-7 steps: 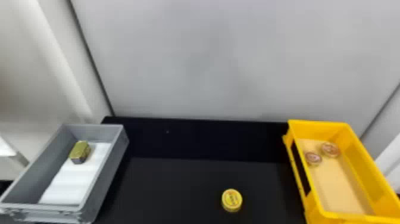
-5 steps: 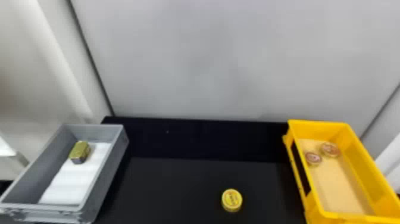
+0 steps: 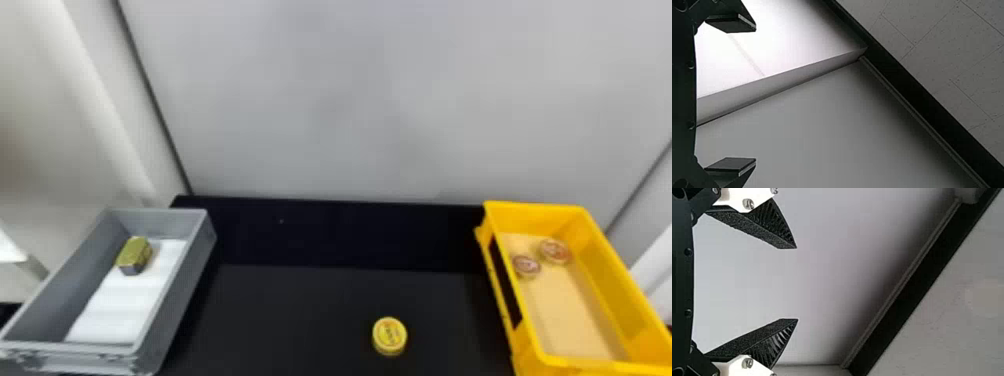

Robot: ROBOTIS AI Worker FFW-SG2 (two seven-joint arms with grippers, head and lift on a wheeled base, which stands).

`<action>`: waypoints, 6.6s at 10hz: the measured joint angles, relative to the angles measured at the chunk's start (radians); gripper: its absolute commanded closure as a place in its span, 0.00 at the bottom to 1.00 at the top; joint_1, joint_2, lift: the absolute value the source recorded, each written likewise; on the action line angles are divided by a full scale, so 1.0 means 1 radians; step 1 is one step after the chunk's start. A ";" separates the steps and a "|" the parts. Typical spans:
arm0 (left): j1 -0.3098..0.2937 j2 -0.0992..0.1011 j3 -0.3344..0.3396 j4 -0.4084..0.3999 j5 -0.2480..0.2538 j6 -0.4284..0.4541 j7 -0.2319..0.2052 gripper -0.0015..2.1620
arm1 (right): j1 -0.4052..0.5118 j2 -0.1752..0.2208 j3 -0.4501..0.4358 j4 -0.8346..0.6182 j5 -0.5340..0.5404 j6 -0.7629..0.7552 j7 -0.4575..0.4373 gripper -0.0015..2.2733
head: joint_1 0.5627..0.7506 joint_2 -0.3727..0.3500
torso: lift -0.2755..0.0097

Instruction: Pick up the round yellow can and place it in the yellow rectangular box

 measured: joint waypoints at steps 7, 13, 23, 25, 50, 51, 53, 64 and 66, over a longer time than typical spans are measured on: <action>-0.004 -0.002 -0.011 0.000 -0.001 0.013 -0.001 0.04 | 0.024 0.159 -0.047 0.072 -0.081 0.564 0.274 0.06 | 0.53 0.59 | 0.93; 0.010 -0.023 -0.008 0.000 -0.002 0.008 -0.001 0.04 | 0.202 0.247 0.005 0.274 -0.132 0.571 0.440 0.07 | 0.53 0.59 | 0.93; 0.003 -0.036 -0.024 0.016 -0.002 0.017 -0.002 0.04 | 0.404 0.265 0.128 0.502 0.058 0.532 0.899 0.07 | 0.53 0.59 | 0.93; 0.002 -0.039 -0.025 0.023 -0.002 0.017 -0.002 0.04 | 0.419 0.278 0.152 0.547 0.110 0.539 0.980 0.07 | 0.53 0.59 | 0.93; 0.014 -0.091 -0.018 0.054 -0.009 -0.025 -0.001 0.04 | 0.463 0.341 0.175 0.873 0.202 0.347 1.124 0.07 | 0.53 0.59 | 0.93; 0.014 -0.090 -0.018 0.053 -0.009 -0.025 -0.001 0.04 | 0.462 0.345 0.170 0.893 0.201 0.327 1.124 0.07 | 0.53 0.59 | 0.93; 0.013 -0.090 -0.023 0.053 -0.009 -0.025 -0.002 0.04 | 0.456 0.352 0.153 0.931 0.201 0.293 1.120 0.07 | 0.53 0.59 | 0.93; 0.009 -0.095 -0.033 0.052 -0.009 -0.017 -0.002 0.04 | 0.456 0.356 0.120 1.014 0.237 0.234 1.124 0.08 | 0.53 0.59 | 0.93; 0.008 -0.095 -0.035 0.052 -0.009 -0.016 -0.002 0.04 | 0.454 0.356 0.115 1.000 0.237 0.226 1.136 0.08 | 0.53 0.59 | 0.93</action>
